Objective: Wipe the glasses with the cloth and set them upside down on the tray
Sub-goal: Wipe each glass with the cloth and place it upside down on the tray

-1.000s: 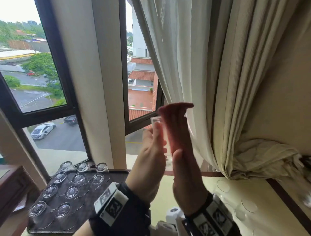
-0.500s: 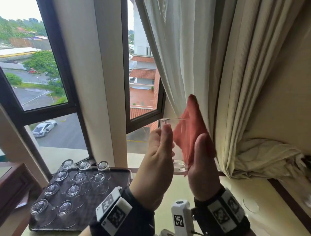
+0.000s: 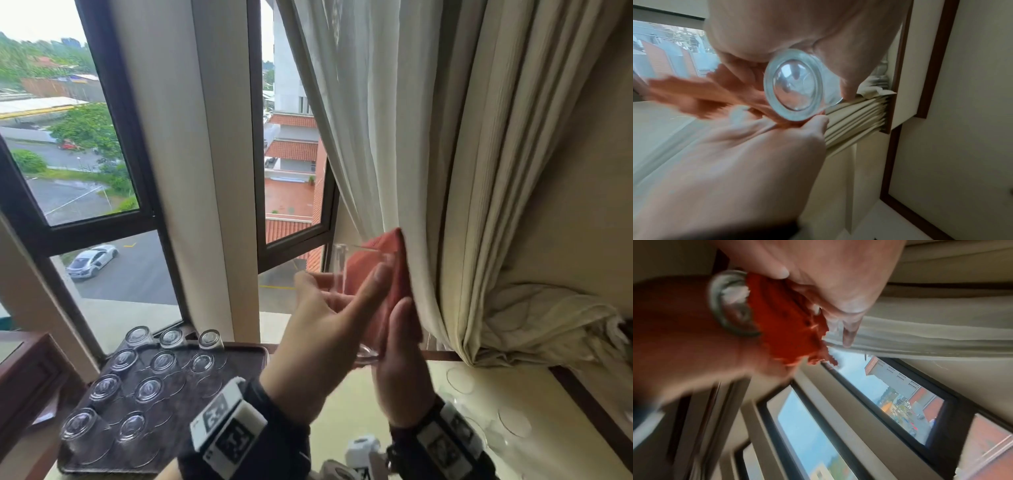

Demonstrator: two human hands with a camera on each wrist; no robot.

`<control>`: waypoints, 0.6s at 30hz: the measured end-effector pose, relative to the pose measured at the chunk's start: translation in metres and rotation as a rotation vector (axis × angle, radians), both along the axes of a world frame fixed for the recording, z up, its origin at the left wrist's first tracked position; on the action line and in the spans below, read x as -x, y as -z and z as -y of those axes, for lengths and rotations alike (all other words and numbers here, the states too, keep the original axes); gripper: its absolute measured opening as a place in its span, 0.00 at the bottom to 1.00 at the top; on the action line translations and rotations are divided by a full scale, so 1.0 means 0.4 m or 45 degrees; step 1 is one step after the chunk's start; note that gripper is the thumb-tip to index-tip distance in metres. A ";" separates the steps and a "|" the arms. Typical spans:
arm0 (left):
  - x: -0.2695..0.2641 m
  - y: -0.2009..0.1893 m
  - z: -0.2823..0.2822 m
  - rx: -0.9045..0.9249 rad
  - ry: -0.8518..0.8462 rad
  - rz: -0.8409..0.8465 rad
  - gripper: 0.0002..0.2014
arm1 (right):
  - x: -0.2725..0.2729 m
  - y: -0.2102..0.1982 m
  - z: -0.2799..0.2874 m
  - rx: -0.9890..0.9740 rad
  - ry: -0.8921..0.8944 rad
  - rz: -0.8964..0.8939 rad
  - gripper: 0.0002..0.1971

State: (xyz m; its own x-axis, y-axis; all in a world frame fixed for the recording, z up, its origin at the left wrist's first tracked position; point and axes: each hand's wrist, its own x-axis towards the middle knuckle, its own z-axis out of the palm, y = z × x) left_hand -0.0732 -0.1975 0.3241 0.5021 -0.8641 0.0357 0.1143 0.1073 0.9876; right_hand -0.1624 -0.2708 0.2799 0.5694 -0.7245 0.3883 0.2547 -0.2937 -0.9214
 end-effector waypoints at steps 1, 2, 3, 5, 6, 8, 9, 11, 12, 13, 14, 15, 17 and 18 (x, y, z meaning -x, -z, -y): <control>0.010 0.011 0.003 0.004 0.012 0.043 0.34 | 0.000 -0.029 0.015 -0.081 0.034 -0.008 0.56; 0.016 0.019 0.006 0.013 0.015 0.068 0.31 | 0.004 -0.045 0.026 -0.139 0.042 -0.005 0.61; 0.021 0.019 0.008 0.032 0.014 0.071 0.30 | 0.006 -0.057 0.031 -0.134 0.048 0.029 0.57; 0.018 0.014 0.015 0.051 0.012 0.012 0.33 | -0.004 -0.081 0.012 0.067 0.063 0.145 0.34; 0.014 0.008 0.018 0.050 -0.006 -0.017 0.34 | -0.009 -0.095 -0.009 0.249 0.082 0.178 0.30; -0.009 0.000 0.027 0.071 -0.060 -0.048 0.30 | -0.024 -0.066 -0.032 0.597 0.055 0.128 0.31; -0.024 -0.008 0.028 0.086 -0.087 -0.070 0.28 | -0.030 -0.042 -0.038 0.728 0.004 0.071 0.32; -0.059 -0.014 0.030 0.091 -0.110 -0.134 0.29 | -0.034 0.024 -0.038 0.776 -0.033 -0.002 0.32; -0.071 -0.015 0.030 0.087 -0.096 -0.119 0.29 | -0.031 0.051 -0.043 0.703 -0.001 -0.005 0.31; -0.078 -0.015 0.029 0.093 -0.089 -0.068 0.28 | -0.028 0.060 -0.054 0.566 0.044 0.011 0.29; -0.080 -0.013 0.027 0.096 -0.077 -0.019 0.25 | -0.024 0.057 -0.066 0.388 0.063 0.031 0.27; -0.078 -0.008 0.026 0.098 -0.059 0.014 0.23 | -0.025 0.054 -0.064 0.255 0.089 0.014 0.26; -0.064 0.003 0.026 0.096 0.000 0.039 0.22 | -0.027 0.036 -0.032 0.126 0.073 -0.009 0.27; -0.054 0.009 0.027 0.100 0.032 0.037 0.21 | -0.030 0.021 -0.007 0.083 0.060 -0.024 0.31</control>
State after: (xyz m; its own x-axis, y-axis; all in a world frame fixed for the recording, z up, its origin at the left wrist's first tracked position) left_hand -0.0514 -0.2082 0.3206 0.4780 -0.8703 0.1183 0.0893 0.1822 0.9792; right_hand -0.1505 -0.2679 0.2717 0.5432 -0.7240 0.4251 0.2219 -0.3644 -0.9044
